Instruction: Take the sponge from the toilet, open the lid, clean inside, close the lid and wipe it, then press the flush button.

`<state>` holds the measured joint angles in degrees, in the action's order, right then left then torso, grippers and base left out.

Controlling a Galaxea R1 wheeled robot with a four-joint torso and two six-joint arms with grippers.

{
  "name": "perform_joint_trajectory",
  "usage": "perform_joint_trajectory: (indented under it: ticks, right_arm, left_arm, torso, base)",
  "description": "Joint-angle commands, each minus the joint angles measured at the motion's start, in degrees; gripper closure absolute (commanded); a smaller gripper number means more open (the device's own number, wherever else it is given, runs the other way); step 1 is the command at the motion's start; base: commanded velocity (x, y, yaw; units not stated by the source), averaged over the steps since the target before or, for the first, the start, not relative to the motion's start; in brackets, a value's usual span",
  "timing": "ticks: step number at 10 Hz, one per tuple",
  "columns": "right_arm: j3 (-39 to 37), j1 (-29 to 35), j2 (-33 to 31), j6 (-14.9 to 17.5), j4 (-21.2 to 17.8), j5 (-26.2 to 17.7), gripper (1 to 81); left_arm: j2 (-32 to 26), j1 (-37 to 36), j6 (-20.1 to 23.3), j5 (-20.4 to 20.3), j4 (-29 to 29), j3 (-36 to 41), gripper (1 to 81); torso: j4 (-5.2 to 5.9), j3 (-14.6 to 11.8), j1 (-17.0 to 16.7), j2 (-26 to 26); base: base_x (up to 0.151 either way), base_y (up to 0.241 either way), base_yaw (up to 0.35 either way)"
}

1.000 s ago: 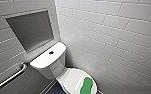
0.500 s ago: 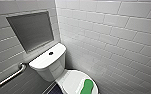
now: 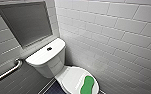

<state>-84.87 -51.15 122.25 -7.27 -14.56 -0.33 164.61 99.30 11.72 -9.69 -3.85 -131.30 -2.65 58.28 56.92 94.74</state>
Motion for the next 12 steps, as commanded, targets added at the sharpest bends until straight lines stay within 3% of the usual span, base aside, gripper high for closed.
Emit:
perform_joint_trajectory:
  ticks: [1,8,10,11,12]
  right_arm:
    - [1.2,8.5,-1.4,-2.0,-0.9,-6.0,1.0]
    - [-4.8,16.6,5.8,-3.5,-2.5,-8.3,1.0]
    - [-3.4,20.0,5.1,-4.8,-2.6,-8.3,1.0]
    - [-3.4,21.1,5.1,-5.6,-2.5,-8.3,1.0]
    - [-3.7,22.2,5.3,-5.8,-2.5,-8.4,1.0]
  left_arm:
    - [0.3,2.4,0.1,4.2,1.3,1.6,1.0]
    - [-0.1,2.6,0.0,3.1,0.7,0.8,1.0]
    - [0.3,2.6,0.0,3.1,0.6,0.0,1.0]
    - [0.4,2.6,0.0,3.1,0.7,-0.1,1.0]
    - [0.5,2.6,0.0,3.1,0.6,-0.4,1.0]
  torso:
    - [0.00,0.0,0.0,0.0]
    - [0.00,0.1,0.1,0.0]
    - [0.00,4.3,0.1,0.0]
    - [0.00,0.4,0.1,0.0]
    - [0.00,1.4,0.1,0.0]
  base:
    - [0.000,0.000,0.000]
    - [0.000,0.000,0.000]
    - [0.000,0.000,0.000]
    - [0.000,0.000,0.000]
    - [0.000,0.000,0.000]
